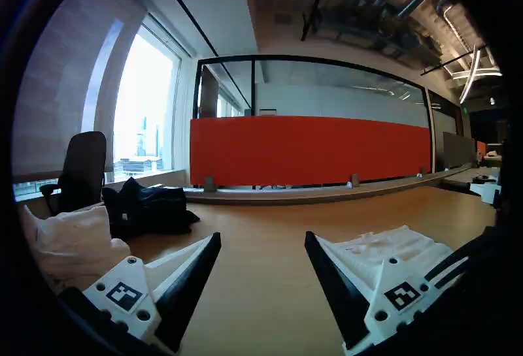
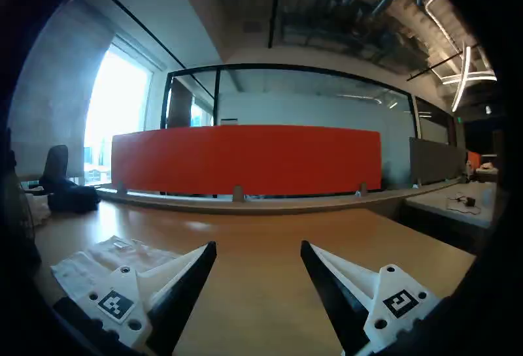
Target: Fold towel
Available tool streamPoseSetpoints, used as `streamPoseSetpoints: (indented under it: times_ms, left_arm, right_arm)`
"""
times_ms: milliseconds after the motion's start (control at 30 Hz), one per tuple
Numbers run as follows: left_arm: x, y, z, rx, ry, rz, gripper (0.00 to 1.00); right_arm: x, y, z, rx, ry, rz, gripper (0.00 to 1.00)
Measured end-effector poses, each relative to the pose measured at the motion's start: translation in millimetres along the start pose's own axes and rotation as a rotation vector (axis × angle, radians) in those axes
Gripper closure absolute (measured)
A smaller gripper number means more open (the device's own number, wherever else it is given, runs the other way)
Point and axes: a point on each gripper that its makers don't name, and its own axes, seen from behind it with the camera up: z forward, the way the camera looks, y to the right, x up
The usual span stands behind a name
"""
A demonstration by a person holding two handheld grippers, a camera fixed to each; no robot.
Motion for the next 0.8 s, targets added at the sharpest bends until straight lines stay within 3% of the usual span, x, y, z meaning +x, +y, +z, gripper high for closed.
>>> streamPoseSetpoints:
  times_ms: [167, 367, 800]
  left_arm:
    - [-0.8, -1.4, -0.9, 0.008, -0.003, -0.004, 0.05]
    - [10.8, -2.9, -2.7, 0.013, -0.031, -0.01, 0.05]
    - [116.4, -16.0, -7.9, 0.01, -0.037, 0.004, 0.05]
  right_arm:
    - [-2.4, 0.1, -0.7, -0.005, -0.006, 0.009, 0.0]
    - [21.1, -5.2, -4.6, -0.008, -0.001, 0.027, 0.0]
    - [119.5, -16.3, -11.1, -0.008, -0.007, -0.001, 0.0]
